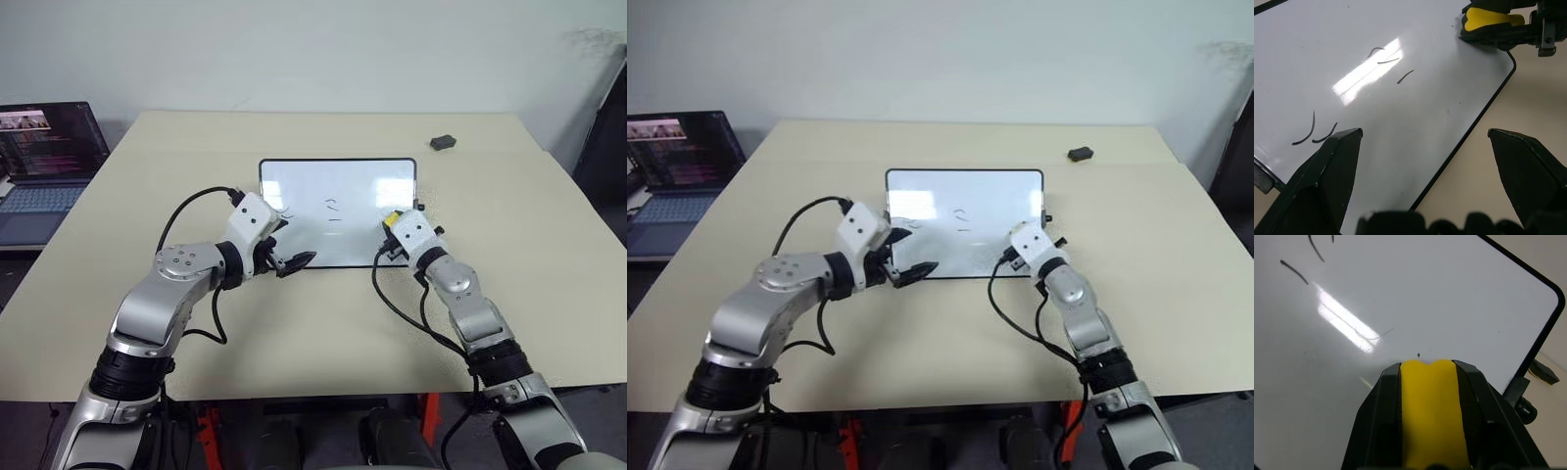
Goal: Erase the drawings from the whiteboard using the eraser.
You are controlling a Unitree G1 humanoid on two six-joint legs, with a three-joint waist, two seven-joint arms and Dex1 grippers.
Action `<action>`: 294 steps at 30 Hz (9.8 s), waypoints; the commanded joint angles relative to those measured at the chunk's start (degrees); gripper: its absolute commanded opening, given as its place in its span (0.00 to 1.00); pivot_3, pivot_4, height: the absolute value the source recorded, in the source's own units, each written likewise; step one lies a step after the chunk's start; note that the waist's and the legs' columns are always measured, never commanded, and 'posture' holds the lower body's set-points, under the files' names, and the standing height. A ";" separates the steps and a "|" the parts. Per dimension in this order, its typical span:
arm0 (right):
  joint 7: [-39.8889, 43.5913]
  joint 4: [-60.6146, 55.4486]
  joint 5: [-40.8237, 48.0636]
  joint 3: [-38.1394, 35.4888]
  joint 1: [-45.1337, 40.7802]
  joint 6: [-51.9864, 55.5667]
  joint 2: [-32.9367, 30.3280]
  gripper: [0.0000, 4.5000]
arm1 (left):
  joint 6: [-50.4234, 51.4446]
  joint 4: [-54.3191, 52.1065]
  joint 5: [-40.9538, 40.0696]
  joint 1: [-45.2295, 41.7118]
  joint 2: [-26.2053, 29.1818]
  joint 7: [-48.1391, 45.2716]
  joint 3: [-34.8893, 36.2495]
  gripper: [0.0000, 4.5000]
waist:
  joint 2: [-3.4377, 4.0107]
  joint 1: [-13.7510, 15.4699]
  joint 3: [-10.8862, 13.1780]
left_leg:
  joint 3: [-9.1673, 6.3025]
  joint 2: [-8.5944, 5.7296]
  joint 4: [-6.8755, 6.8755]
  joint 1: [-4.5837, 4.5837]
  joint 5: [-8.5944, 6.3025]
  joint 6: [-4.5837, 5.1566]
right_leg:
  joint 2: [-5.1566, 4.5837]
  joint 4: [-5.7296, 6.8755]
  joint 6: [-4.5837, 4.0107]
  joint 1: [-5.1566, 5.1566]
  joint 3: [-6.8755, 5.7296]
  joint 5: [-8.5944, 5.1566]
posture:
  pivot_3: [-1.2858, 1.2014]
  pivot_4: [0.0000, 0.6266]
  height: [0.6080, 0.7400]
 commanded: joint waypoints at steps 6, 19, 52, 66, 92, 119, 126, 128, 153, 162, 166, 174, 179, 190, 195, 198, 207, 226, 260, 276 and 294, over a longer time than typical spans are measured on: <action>-4.34 -0.88 2.37 -4.75 -2.49 -2.47 2.17 0.26 | -0.80 -1.90 -0.24 -0.86 0.16 -0.36 0.92 1.00 | 0.04 -0.08 0.11 | 0.02 0.00 -0.03 -0.12 0.00 -0.01 | 0.00 -0.04 0.01 -0.14 0.02 0.01 | 0.52 0.24 1.00; -3.92 0.59 3.57 -5.62 -3.37 -2.28 2.89 0.25 | -0.90 -2.01 -0.19 -0.77 0.20 -0.33 0.99 1.00 | 0.08 0.16 0.15 | 0.01 -0.01 0.02 -1.83 -0.09 -0.13 | -0.04 0.03 -0.27 -1.78 -0.01 0.19 | 0.52 0.24 1.00; 15.03 -32.23 32.59 -15.49 15.73 14.13 -2.51 0.25 | -0.12 -8.22 -4.97 8.67 -8.00 10.07 13.41 1.00 | 0.17 1.27 0.23 | -0.15 0.00 -0.02 -2.09 -0.12 -0.12 | -0.07 -0.15 -0.25 -1.90 -0.14 0.19 | 0.52 0.24 1.00; 20.56 -22.38 24.35 -9.53 13.37 -0.91 -9.13 0.25 | -0.37 -13.88 -1.97 16.32 -10.04 19.36 15.03 1.00 | 0.17 1.44 0.23 | -0.13 -0.02 0.06 -1.86 -0.08 -0.14 | -0.02 0.09 -0.24 -1.77 -0.17 0.20 | 0.52 0.24 1.00; 2.95 31.96 6.04 -0.80 -24.67 -22.04 8.82 0.25 | 2.83 -10.75 -5.45 11.63 -2.39 11.53 14.19 1.00 | 0.17 1.45 0.23 | -0.09 -0.02 0.05 -1.98 -0.06 -0.19 | -0.07 -0.02 -0.42 -1.86 -0.18 0.29 | 0.52 0.24 1.00; 2.50 28.54 7.05 -4.18 -23.95 -33.36 6.59 0.25 | 3.99 -11.04 -5.52 10.30 -1.95 11.08 13.30 1.00 | 0.17 0.77 0.22 | -0.07 0.09 0.00 -1.82 0.03 -0.16 | 0.02 0.13 -0.47 -1.86 -0.15 0.33 | 0.52 0.24 1.00; 5.42 33.89 2.99 0.22 -20.63 -28.61 5.78 0.25 | 3.93 -11.13 -5.57 10.51 -1.70 10.94 13.44 1.00 | 0.16 0.77 0.22 | 0.03 0.00 0.03 -2.00 0.00 -0.15 | -0.07 0.04 -0.48 -1.96 -0.07 0.33 | 0.52 0.24 1.00; 7.18 32.73 2.54 1.46 -19.02 -26.51 5.65 0.25 | 3.86 -11.09 -5.61 10.57 -1.63 10.91 13.50 1.00 | 0.15 0.73 0.21 | 0.02 0.02 0.03 -1.82 0.00 -0.14 | -0.06 0.12 -0.47 -1.83 -0.09 0.33 | 0.52 0.24 1.00; 2.70 18.89 2.59 -1.29 -16.89 -29.12 3.94 0.25 | 2.50 -9.41 -3.79 11.10 -0.87 10.51 12.56 1.00 | 0.19 0.78 0.27 | -0.08 0.06 -0.08 -1.21 -0.03 -0.20 | 0.01 -0.11 -0.47 -1.15 -0.12 0.30 | 0.52 0.24 1.00; 9.73 17.31 1.62 3.48 -12.28 -21.69 4.10 0.25 | 1.97 -8.70 -3.36 10.94 -0.73 9.98 12.34 1.00 | 0.19 0.73 0.27 | -0.05 0.06 -0.07 -1.22 -0.04 -0.19 | 0.01 -0.09 -0.47 -1.16 -0.11 0.30 | 0.52 0.24 1.00; 13.60 13.97 2.24 4.52 -9.30 -19.30 3.39 0.25 | 1.56 -8.05 -2.74 10.66 -0.92 10.44 12.12 1.00 | 0.19 0.78 0.27 | -0.07 0.05 -0.05 -1.18 -0.04 -0.19 | 0.01 -0.03 -0.47 -1.13 -0.13 0.30 | 0.52 0.24 1.00; 13.69 2.63 9.85 -1.72 -6.01 -20.32 3.22 0.25 | -0.31 -6.57 -1.55 10.69 -2.76 12.22 12.42 1.00 | 0.20 0.87 0.28 | -0.10 0.05 -0.05 -1.16 -0.04 -0.19 | 0.01 0.04 -0.47 -1.13 -0.15 0.30 | 0.52 0.24 1.00; 13.91 -8.70 13.16 -4.49 1.96 -18.15 1.08 0.25 | -2.53 -6.31 -0.40 11.55 -4.29 14.35 13.50 1.00 | 0.20 1.39 0.28 | -0.13 0.06 -0.08 -1.22 -0.05 -0.21 | 0.00 -0.11 -0.44 -1.14 -0.17 0.28 | 0.52 0.24 1.00; 9.33 -25.37 22.31 -9.29 18.38 0.19 3.42 0.25 | -10.55 -7.80 1.68 16.11 -12.91 21.92 15.21 1.00 | 0.20 1.39 0.28 | -0.12 0.05 -0.05 -1.24 -0.07 -0.21 | -0.02 -0.09 -0.42 -1.14 -0.16 0.28 | 0.52 0.24 1.00; 10.03 -25.89 21.28 -8.57 21.37 -0.83 2.45 0.25 | -12.62 -8.23 2.29 19.17 -14.30 23.02 15.02 1.00 | 0.20 1.48 0.28 | -0.11 0.03 -0.05 -1.17 -0.07 -0.21 | 0.00 -0.10 -0.40 -1.07 -0.16 0.26 | 0.52 0.24 1.00; 10.52 -26.04 20.56 -7.70 20.40 -1.61 2.07 0.25 | -12.48 -8.25 1.78 19.68 -14.85 23.47 15.72 1.00 | 0.19 1.44 0.29 | -0.08 0.03 -0.05 -1.18 -0.07 -0.21 | -0.01 -0.13 -0.40 -1.07 -0.13 0.26 | 0.52 0.24 1.00; 12.39 -14.57 13.30 -1.89 4.38 -11.40 0.75 0.25 | -2.87 -8.16 -2.39 16.39 -8.28 19.19 17.53 1.00 | 0.19 1.34 0.30 | -0.09 0.07 -0.03 -1.07 -0.05 -0.21 | 0.09 -0.05 -0.16 -1.02 -0.16 0.12 | 0.52 0.24 1.00; 2.64 27.96 2.81 3.30 -26.88 -28.07 13.12 0.25 | 8.03 -3.59 -10.62 11.69 5.64 8.64 21.33 1.00 | 0.24 0.68 0.36 | -0.11 0.07 -0.08 -1.20 -0.07 -0.22 | 0.03 -0.04 -0.46 -1.19 -0.17 0.27 | 0.52 0.24 1.00; -0.79 46.14 -1.26 3.96 -38.15 -30.30 19.75 0.25 | 4.71 -1.45 -7.00 13.95 6.46 7.90 19.39 1.00 | 0.23 -0.30 0.34 | -0.06 0.10 -0.05 -2.01 -0.01 -0.28 | -0.01 0.21 -0.56 -2.18 -0.18 0.35 | 0.52 0.24 1.00; 5.08 57.70 -4.54 7.40 -35.04 -22.64 22.19 0.25 | 4.10 -1.14 -6.50 13.65 6.30 7.06 18.99 1.00 | 0.24 -0.12 0.34 | -0.13 0.07 -0.01 -1.77 -0.01 -0.27 | -0.04 0.27 -0.58 -1.91 -0.24 0.36 | 0.52 0.24 1.00; -4.60 56.05 -4.70 4.97 -39.83 -29.89 21.44 0.25 | 3.73 -1.02 -6.06 13.42 5.95 6.71 18.61 1.00 | 0.26 -0.15 0.36 | -0.18 0.08 -0.05 -1.92 0.02 -0.28 | -0.02 0.22 -0.62 -2.05 -0.29 0.37 | 0.52 0.24 1.00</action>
